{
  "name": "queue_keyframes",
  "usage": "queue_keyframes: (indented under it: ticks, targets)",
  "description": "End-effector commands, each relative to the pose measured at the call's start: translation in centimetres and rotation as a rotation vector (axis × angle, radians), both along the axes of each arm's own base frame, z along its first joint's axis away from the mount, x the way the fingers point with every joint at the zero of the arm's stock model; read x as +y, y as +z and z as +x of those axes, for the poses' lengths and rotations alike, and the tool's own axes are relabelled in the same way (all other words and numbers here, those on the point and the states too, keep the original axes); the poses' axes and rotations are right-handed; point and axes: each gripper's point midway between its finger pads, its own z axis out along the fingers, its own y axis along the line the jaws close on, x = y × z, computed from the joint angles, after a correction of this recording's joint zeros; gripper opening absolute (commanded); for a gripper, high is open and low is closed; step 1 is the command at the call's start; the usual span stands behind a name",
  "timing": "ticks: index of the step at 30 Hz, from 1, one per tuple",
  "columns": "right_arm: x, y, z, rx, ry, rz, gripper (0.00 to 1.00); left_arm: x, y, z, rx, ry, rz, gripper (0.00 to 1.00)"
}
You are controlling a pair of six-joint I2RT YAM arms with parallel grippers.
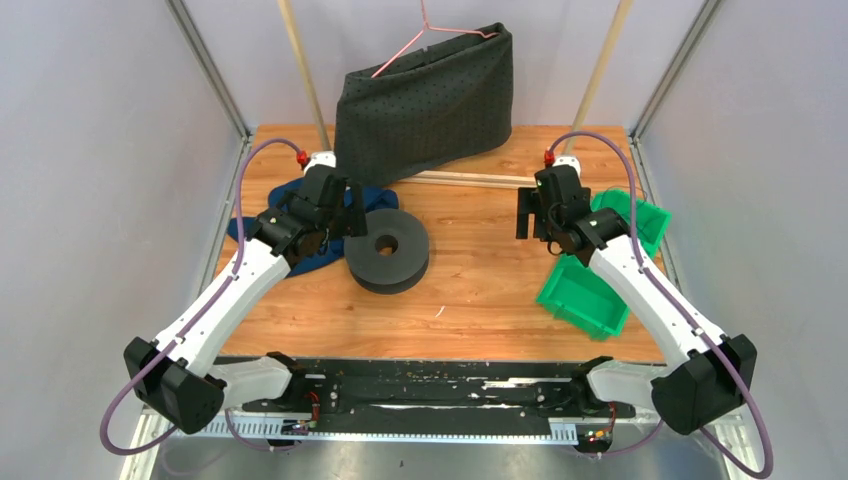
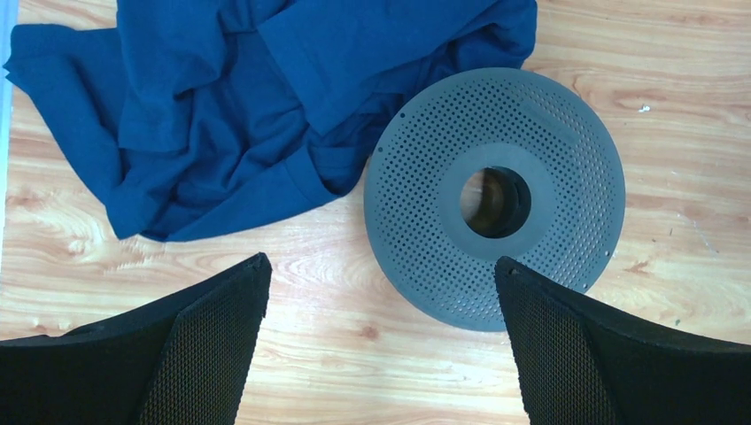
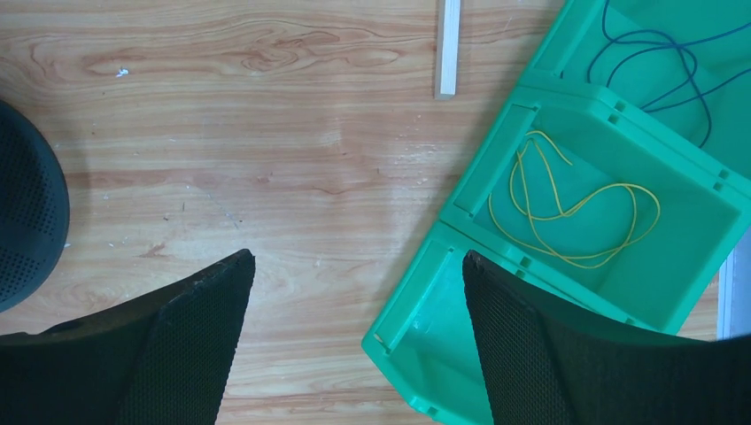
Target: Wrap the cables
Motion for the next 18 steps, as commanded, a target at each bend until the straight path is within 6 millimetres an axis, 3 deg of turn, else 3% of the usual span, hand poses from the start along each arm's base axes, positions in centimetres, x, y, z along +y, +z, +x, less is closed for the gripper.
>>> queue_keyframes:
  ticks: [1,11,15,18]
  targets:
    - [-0.1,0.6,0.7,-0.018,-0.002,-0.024,0.9,0.2,1.1,0.8,-0.05,0.042,-0.008,1.0]
    - [-0.5,0.6,0.8,-0.026,-0.009,-0.044,0.9,-0.4,1.1,0.9,-0.035,0.012,-0.012,1.0]
    - [-0.6,0.5,0.6,-0.023,-0.005,-0.046,0.9,-3.4,0.6,0.7,-0.014,-0.139,-0.094,1.0]
    - [-1.0,0.5,0.2,-0.028,-0.025,-0.046,0.91,-6.7,0.1,-0.1,0.001,-0.249,-0.114,1.0]
